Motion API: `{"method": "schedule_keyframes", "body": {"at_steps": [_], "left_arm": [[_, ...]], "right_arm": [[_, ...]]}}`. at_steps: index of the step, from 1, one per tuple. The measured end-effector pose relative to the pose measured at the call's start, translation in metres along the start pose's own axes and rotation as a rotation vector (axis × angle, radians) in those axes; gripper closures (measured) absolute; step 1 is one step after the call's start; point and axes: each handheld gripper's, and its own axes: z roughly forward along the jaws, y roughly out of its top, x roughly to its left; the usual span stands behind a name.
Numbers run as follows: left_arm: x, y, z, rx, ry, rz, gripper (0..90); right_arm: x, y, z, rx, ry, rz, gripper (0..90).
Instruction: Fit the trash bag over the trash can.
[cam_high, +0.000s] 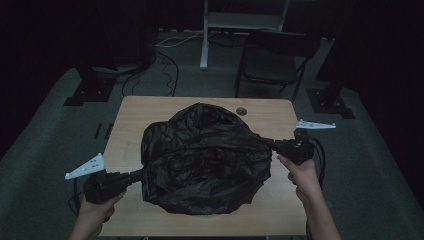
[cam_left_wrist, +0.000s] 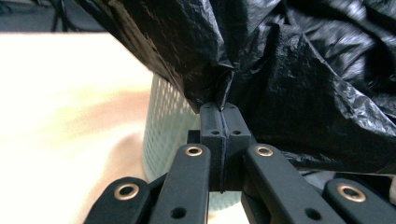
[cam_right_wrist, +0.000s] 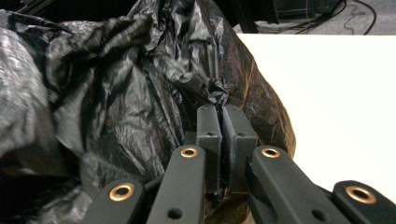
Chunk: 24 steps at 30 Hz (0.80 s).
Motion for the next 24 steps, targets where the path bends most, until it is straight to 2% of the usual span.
{"method": "schedule_keyframes", "body": {"at_steps": [4,6,8,13,16,20,22,24], "left_arm": [[-0.002,-0.016,0.006,0.073,-0.003,0.014,90.0],[-0.003,-0.024,0.011,0.118,0.018,0.036,90.0],[-0.002,-0.032,0.016,0.138,0.008,0.021,90.0],[0.006,-0.043,0.022,0.148,0.01,-0.017,90.0],[0.008,-0.046,0.026,0.165,0.006,-0.02,90.0],[0.003,-0.051,0.034,0.198,0.017,0.012,90.0],[0.001,-0.052,0.036,0.2,0.022,0.021,90.0],[0.001,-0.052,0.035,0.198,0.056,0.039,90.0]], "right_arm": [[0.002,-0.012,0.007,0.03,-0.067,-0.034,86.7],[0.003,-0.019,0.012,0.065,-0.096,-0.055,87.8],[0.0,-0.028,0.019,0.096,-0.112,-0.056,89.7],[-0.013,-0.044,0.03,0.124,-0.071,0.002,90.0],[-0.014,-0.048,0.035,0.146,-0.087,-0.013,90.0],[-0.019,-0.056,0.039,0.142,-0.077,0.017,90.0],[-0.018,-0.059,0.038,0.143,-0.076,0.006,90.0],[-0.015,-0.062,0.036,0.139,-0.081,0.0,90.0]]}}
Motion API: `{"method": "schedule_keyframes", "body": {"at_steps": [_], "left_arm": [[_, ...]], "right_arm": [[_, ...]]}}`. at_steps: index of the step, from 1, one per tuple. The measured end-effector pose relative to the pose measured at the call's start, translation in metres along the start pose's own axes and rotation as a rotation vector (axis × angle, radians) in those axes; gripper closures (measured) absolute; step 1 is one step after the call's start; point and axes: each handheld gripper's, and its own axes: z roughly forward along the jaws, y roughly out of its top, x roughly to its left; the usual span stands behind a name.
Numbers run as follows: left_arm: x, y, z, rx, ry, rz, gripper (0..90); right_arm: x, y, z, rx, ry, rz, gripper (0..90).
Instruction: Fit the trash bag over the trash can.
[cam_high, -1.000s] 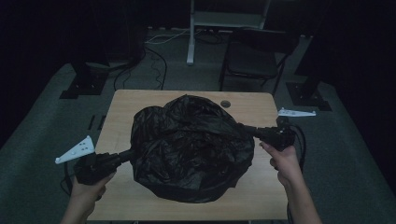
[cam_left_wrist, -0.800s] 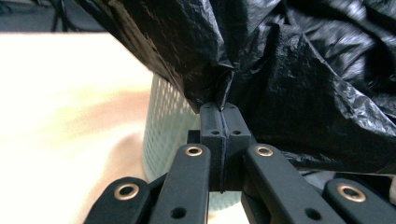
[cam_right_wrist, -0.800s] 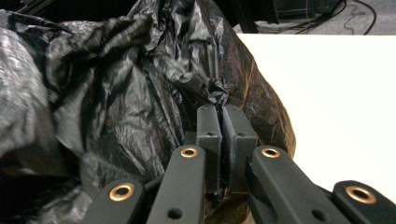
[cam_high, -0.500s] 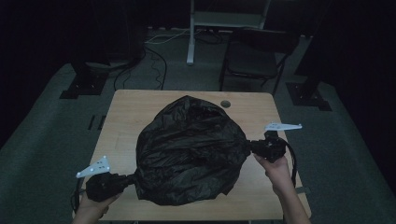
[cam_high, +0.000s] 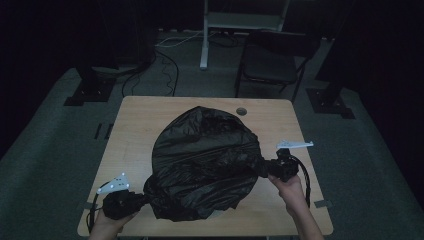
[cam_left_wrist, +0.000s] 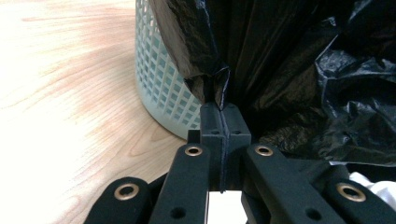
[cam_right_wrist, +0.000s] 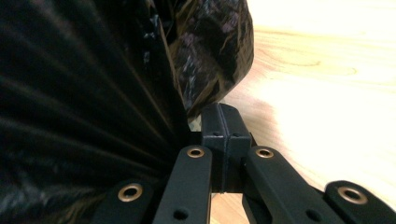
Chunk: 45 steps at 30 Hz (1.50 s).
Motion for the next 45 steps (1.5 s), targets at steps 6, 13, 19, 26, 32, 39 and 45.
{"method": "schedule_keyframes", "body": {"at_steps": [6,13,19,26,32,39,45], "left_arm": [[0.002,0.0,-0.002,-0.024,-0.018,0.013,90.0],[0.004,0.002,0.0,-0.076,-0.079,-0.025,89.9],[0.005,0.005,-0.006,-0.138,-0.114,-0.05,79.3],[0.005,0.005,-0.012,-0.181,-0.151,-0.088,49.5],[0.006,0.004,-0.016,-0.21,-0.196,-0.118,45.4],[0.003,0.007,-0.015,-0.198,-0.195,-0.1,40.9],[0.001,0.009,-0.011,-0.197,-0.19,-0.093,40.9]], "right_arm": [[-0.006,-0.003,-0.01,-0.036,-0.026,0.019,90.0],[-0.006,-0.01,-0.024,-0.092,-0.02,0.01,89.9],[0.006,-0.007,-0.06,-0.217,0.034,-0.005,53.8],[0.042,-0.008,-0.118,-0.34,0.006,-0.054,35.2],[0.076,-0.024,-0.133,-0.343,0.1,-0.087,31.2],[0.099,-0.042,-0.113,-0.272,0.175,-0.101,30.2],[0.101,-0.038,-0.083,-0.221,0.192,-0.069,26.5]]}}
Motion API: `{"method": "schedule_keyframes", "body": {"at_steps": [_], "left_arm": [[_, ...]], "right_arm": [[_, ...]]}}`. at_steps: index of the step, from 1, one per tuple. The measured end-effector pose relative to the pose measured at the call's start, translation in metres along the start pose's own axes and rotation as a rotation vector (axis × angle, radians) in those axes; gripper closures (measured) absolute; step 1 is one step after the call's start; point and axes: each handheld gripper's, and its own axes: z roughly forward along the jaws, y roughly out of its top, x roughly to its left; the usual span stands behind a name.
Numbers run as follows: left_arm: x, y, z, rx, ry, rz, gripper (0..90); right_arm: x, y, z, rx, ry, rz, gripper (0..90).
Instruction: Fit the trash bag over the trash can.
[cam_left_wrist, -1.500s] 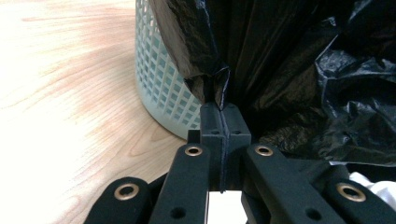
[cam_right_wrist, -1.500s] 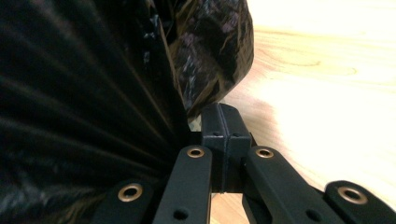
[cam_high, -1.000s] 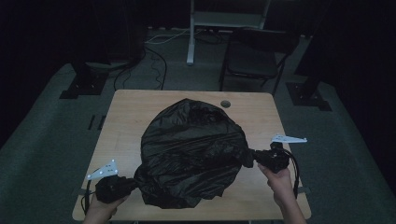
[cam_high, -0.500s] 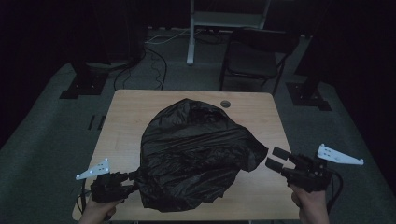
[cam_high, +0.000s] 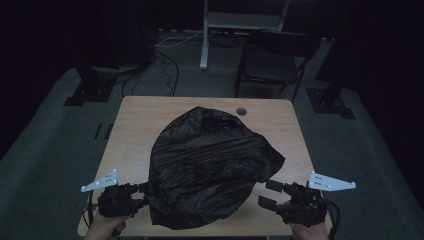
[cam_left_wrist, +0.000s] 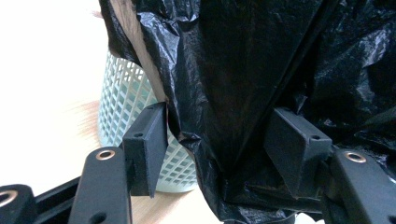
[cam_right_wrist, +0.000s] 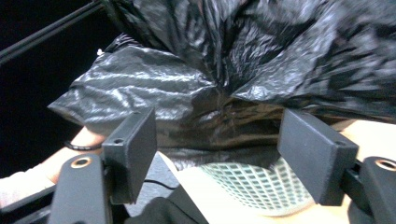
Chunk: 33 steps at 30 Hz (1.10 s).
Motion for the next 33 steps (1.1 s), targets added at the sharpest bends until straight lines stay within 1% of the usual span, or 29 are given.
{"method": "schedule_keyframes", "body": {"at_steps": [3,5,6,8,9,10,12,14,15,16,17,18,19,20,21,22,23,25,27,28,29,30,31,32,33], "left_arm": [[-0.001,0.0,0.003,0.002,-0.002,0.001,40.9],[-0.002,0.001,0.005,0.006,0.001,0.009,40.9],[-0.002,0.001,0.005,0.006,-0.002,0.01,41.0],[-0.003,0.002,0.007,0.007,-0.006,0.017,41.0],[-0.004,0.002,0.007,0.008,-0.008,0.019,41.0],[-0.004,0.002,0.008,0.007,-0.01,0.02,41.0],[-0.004,0.002,0.009,0.008,-0.01,0.02,41.1],[-0.004,0.002,0.009,0.006,-0.017,0.015,41.8],[-0.004,0.002,0.01,0.008,-0.025,0.015,44.1],[-0.004,0.002,0.01,0.003,-0.023,0.018,44.8],[-0.004,0.002,0.009,0.0,-0.029,0.023,48.0],[-0.004,0.002,0.009,-0.001,-0.043,0.021,57.5],[-0.005,0.002,0.01,0.0,-0.04,0.024,62.5],[-0.006,0.002,0.011,0.003,-0.037,0.03,69.8],[-0.007,0.002,0.012,0.01,-0.035,0.042,80.3],[-0.009,0.002,0.013,0.014,-0.022,0.053,87.9],[-0.01,0.003,0.014,0.027,-0.017,0.061,89.9],[-0.013,0.004,0.015,0.037,0.004,0.081,90.0],[-0.014,0.004,0.017,0.044,0.017,0.087,90.0],[-0.014,0.003,0.017,0.052,0.031,0.088,90.0],[-0.013,0.002,0.018,0.057,0.033,0.086,90.0],[-0.012,0.001,0.018,0.065,0.038,0.085,90.0],[-0.011,0.0,0.019,0.07,0.045,0.084,90.0],[-0.01,-0.001,0.019,0.082,0.052,0.086,90.0],[-0.008,-0.003,0.019,0.095,0.066,0.092,90.0]], "right_arm": [[-0.002,0.003,0.012,0.014,0.029,0.014,26.5],[-0.001,0.005,0.017,0.025,0.047,-0.004,30.4],[0.0,0.006,0.019,0.028,0.05,0.001,30.8],[-0.001,0.007,0.022,0.031,0.081,0.002,39.2],[0.0,0.007,0.023,0.038,0.094,0.003,41.6],[0.0,0.007,0.024,0.043,0.097,0.005,45.6],[0.0,0.006,0.024,0.051,0.121,0.01,53.7],[0.0,0.006,0.023,0.053,0.143,0.0,66.4],[0.001,0.006,0.023,0.056,0.151,0.001,69.5],[0.002,0.006,0.022,0.061,0.146,-0.007,75.2],[0.003,0.005,0.022,0.068,0.143,-0.02,81.5],[0.004,0.004,0.022,0.077,0.133,-0.034,84.2],[0.005,0.004,0.022,0.09,0.13,-0.042,89.9],[0.006,0.003,0.023,0.102,0.12,-0.056,90.0],[0.008,0.003,0.023,0.114,0.105,-0.071,90.0],[0.009,0.002,0.024,0.122,0.096,-0.081,90.0],[0.01,0.001,0.025,0.13,0.098,-0.087,90.0],[0.011,0.0,0.026,0.143,0.088,-0.102,90.0],[0.01,-0.001,0.027,0.152,0.086,-0.103,90.0],[0.009,-0.002,0.027,0.157,0.079,-0.098,90.0],[0.009,-0.004,0.027,0.163,0.062,-0.105,90.0],[0.008,-0.006,0.028,0.174,0.062,-0.107,90.0],[0.007,-0.008,0.029,0.182,0.04,-0.108,90.0],[0.006,-0.01,0.029,0.19,0.029,-0.109,90.0],[0.003,-0.012,0.031,0.201,0.026,-0.099,90.0]]}}
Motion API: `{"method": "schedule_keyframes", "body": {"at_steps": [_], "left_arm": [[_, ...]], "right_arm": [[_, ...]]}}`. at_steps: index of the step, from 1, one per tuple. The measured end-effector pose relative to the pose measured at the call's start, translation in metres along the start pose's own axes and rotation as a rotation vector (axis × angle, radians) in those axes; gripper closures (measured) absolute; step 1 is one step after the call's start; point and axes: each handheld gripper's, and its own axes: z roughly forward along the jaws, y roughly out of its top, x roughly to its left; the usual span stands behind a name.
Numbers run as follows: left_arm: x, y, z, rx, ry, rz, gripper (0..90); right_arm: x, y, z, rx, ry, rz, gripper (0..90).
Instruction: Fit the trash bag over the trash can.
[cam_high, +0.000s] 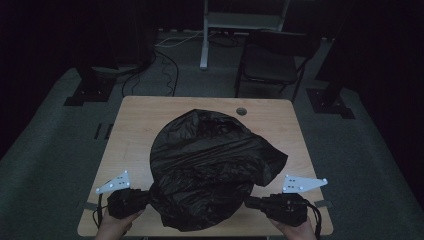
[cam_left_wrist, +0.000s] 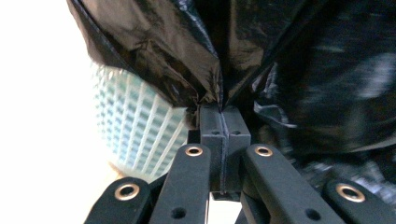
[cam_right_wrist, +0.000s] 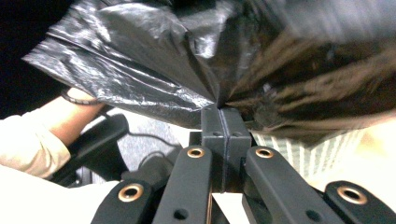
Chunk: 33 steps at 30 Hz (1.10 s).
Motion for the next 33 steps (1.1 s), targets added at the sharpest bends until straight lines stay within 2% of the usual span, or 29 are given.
{"method": "schedule_keyframes", "body": {"at_steps": [3,6,10,13,15,16,18,21,22,23,26,27,28,29,32,33], "left_arm": [[0.004,-0.004,0.002,0.039,0.05,0.015,90.0],[0.009,-0.008,0.006,0.083,0.095,0.021,90.0],[0.018,-0.016,0.015,0.139,0.118,0.007,90.0],[0.025,-0.021,0.02,0.186,0.143,-0.012,90.0],[0.03,-0.026,0.024,0.204,0.16,-0.036,90.0],[0.032,-0.027,0.024,0.21,0.164,-0.047,90.0],[0.039,-0.03,0.025,0.21,0.183,-0.07,90.0],[0.047,-0.032,0.023,0.209,0.211,-0.101,90.0],[0.05,-0.033,0.023,0.211,0.212,-0.103,90.0],[0.052,-0.034,0.023,0.213,0.208,-0.115,90.0],[0.056,-0.035,0.023,0.227,0.219,-0.121,90.0],[0.057,-0.035,0.025,0.248,0.242,-0.109,90.0],[0.058,-0.037,0.028,0.27,0.273,-0.084,90.0],[0.06,-0.038,0.029,0.28,0.279,-0.084,90.0],[0.064,-0.042,0.03,0.264,0.27,-0.118,90.0],[0.065,-0.043,0.025,0.229,0.27,-0.13,90.0]], "right_arm": [[-0.013,-0.01,0.008,0.042,-0.046,0.032,90.0],[-0.029,-0.023,0.018,0.082,-0.06,0.08,90.0],[-0.059,-0.049,0.037,0.144,-0.058,0.182,90.0],[-0.075,-0.066,0.046,0.177,-0.067,0.242,90.0],[-0.082,-0.073,0.05,0.198,-0.1,0.251,90.0],[-0.085,-0.076,0.051,0.208,-0.135,0.245,90.0],[-0.093,-0.081,0.051,0.204,-0.144,0.266,90.0],[-0.105,-0.086,0.046,0.193,-0.189,0.298,90.0],[-0.109,-0.088,0.043,0.192,-0.213,0.301,90.0],[-0.111,-0.089,0.041,0.185,-0.215,0.309,90.0],[-0.116,-0.091,0.038,0.181,-0.224,0.32,90.0],[-0.118,-0.092,0.039,0.182,-0.225,0.326,90.0],[-0.12,-0.093,0.04,0.201,-0.261,0.318,90.0],[-0.122,-0.094,0.042,0.213,-0.279,0.313,90.0],[-0.13,-0.099,0.043,0.195,-0.252,0.351,90.0],[-0.131,-0.099,0.042,0.189,-0.25,0.351,90.0]]}}
